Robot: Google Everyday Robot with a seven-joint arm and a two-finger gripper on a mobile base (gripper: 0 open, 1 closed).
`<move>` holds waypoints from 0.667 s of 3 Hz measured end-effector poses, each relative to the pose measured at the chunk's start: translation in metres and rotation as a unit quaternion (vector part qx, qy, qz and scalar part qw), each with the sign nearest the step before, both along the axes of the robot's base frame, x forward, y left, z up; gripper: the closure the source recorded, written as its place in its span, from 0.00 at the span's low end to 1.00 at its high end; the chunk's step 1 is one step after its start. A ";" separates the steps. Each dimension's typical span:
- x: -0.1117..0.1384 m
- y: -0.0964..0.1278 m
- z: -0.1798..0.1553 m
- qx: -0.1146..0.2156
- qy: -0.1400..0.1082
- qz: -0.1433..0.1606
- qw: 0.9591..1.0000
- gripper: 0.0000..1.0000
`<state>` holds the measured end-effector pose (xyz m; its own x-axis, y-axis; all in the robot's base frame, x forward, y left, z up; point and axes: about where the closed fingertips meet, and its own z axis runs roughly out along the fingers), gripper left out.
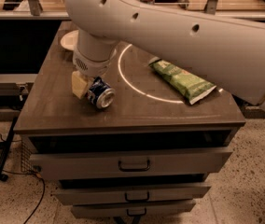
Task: Place pepsi can into paper bowl
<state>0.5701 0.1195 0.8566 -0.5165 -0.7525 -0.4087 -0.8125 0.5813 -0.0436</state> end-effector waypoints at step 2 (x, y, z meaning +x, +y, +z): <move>0.032 -0.033 0.047 -0.028 -0.076 0.001 0.997 1.00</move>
Offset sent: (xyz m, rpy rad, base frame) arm 0.0276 -0.0292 0.0400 -0.0494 -0.1309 -0.0007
